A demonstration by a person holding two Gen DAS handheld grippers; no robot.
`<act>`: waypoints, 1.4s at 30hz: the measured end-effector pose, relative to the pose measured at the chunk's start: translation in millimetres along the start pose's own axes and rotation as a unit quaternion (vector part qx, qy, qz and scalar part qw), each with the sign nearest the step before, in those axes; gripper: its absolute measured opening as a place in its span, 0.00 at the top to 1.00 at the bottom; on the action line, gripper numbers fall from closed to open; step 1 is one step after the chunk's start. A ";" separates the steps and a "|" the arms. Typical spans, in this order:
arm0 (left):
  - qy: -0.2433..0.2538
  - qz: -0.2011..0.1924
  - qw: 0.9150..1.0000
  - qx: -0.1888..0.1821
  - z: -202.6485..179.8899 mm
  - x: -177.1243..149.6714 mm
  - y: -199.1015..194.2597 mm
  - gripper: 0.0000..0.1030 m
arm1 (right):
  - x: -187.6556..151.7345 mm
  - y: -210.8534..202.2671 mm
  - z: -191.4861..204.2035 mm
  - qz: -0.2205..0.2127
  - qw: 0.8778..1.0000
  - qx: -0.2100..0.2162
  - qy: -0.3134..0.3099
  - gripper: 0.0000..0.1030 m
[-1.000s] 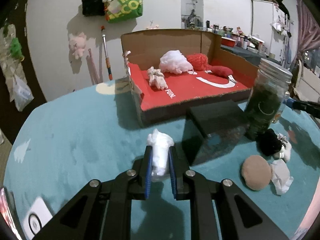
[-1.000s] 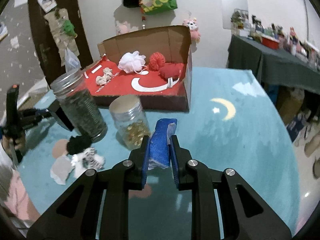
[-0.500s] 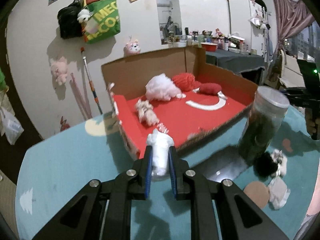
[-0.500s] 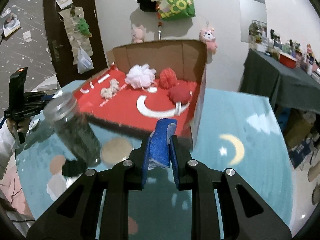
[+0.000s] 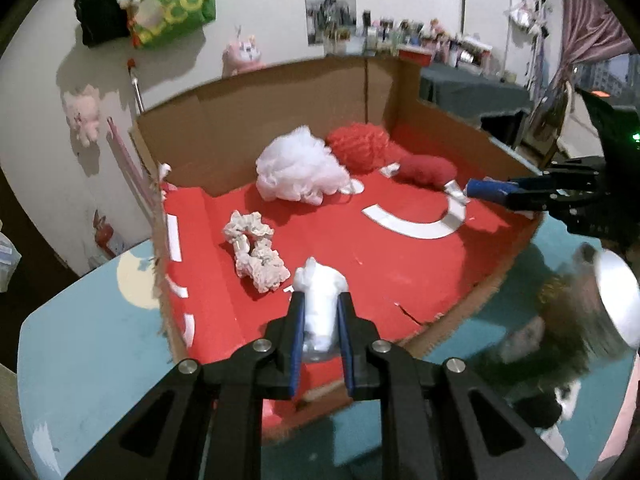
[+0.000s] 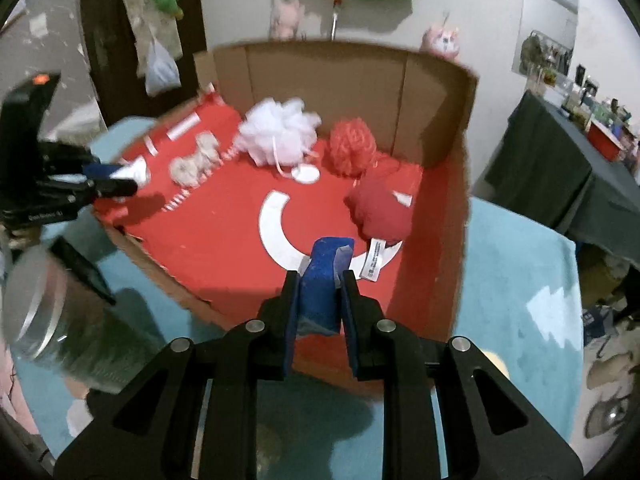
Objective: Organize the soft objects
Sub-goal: 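Carry the white cloth and blue roll into the red box and open both tools, then withdraw both tools from the box back toward the table items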
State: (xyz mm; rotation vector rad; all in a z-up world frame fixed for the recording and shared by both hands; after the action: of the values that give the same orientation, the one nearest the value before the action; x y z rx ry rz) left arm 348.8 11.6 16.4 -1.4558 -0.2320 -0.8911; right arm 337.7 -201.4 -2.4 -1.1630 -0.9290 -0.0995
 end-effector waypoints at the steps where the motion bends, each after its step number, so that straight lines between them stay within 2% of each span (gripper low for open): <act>1: 0.000 0.007 1.000 -0.001 0.1 -0.2 4.4 0.83 | -0.7 8.8 -1.3 0.018 1.000 -0.005 0.000 0.81; 6: 0.011 0.055 0.998 0.002 -2.8 -0.3 31.9 0.83 | 0.5 31.3 -6.1 0.059 0.998 -0.022 -0.001 0.80; 10: 0.019 0.078 0.997 0.006 -3.5 -2.6 46.2 0.82 | 1.1 40.9 -9.5 0.080 0.996 -0.037 0.003 0.80; 16: 0.018 0.099 0.995 0.014 -2.7 -5.3 61.2 0.81 | -2.1 48.2 -11.5 0.110 0.993 -0.052 -0.001 0.78; 21: 0.012 0.105 0.994 0.014 -0.5 -5.0 65.7 0.76 | -4.9 50.9 -11.6 0.122 0.991 -0.061 -0.006 0.75; 23: 0.010 0.104 0.994 0.010 -0.5 -4.4 64.0 0.70 | -5.1 50.8 -11.6 0.123 0.990 -0.061 -0.005 0.75; 25: 0.011 0.101 0.995 0.008 -1.6 -3.5 61.9 0.59 | -4.7 51.1 -11.3 0.124 0.991 -0.058 -0.003 0.73; 27: 0.016 0.094 0.995 0.012 -2.4 -1.2 59.3 0.56 | -4.4 51.8 -10.3 0.124 0.991 -0.054 -0.001 0.70; 30: 0.020 0.084 0.996 0.015 -3.6 1.7 53.8 0.47 | -2.9 51.8 -3.6 0.121 0.992 -0.032 0.001 0.46; 31: 0.020 0.080 0.997 0.015 -4.3 2.8 51.6 0.42 | -1.4 51.1 0.7 0.117 0.993 -0.030 -0.005 0.43; 33: 0.020 0.069 0.997 0.014 -6.0 6.2 45.6 0.35 | 2.7 47.6 3.8 0.107 0.993 -0.051 -0.018 0.39; 36: 0.017 0.046 0.999 0.015 -6.2 12.2 32.6 0.31 | 10.8 34.1 7.9 0.086 0.995 -0.055 -0.021 0.37; 39: 0.007 0.015 1.000 0.017 -7.9 19.6 12.7 0.20 | 18.7 17.4 5.7 0.066 0.996 -0.058 -0.006 0.31; 42: -0.007 -0.021 1.000 0.013 -11.6 27.6 -11.9 0.16 | 24.3 -3.3 7.7 0.044 0.997 -0.062 0.002 0.26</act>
State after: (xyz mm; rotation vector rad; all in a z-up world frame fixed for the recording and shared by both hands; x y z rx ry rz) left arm 355.5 -8.0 41.2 -1.4377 -0.2842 -0.9091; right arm 347.2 -187.3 16.9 -1.3169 -0.8766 -0.0903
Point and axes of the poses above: each gripper's, at about its wrist camera, not at the fingertips, and y roughly the way its jaws point, z to its left, x to its top, the point moved 9 cm from there along y, roughly the way its jaws point, and after that the axes turned 7 degrees about x, right-handed, at the moved point
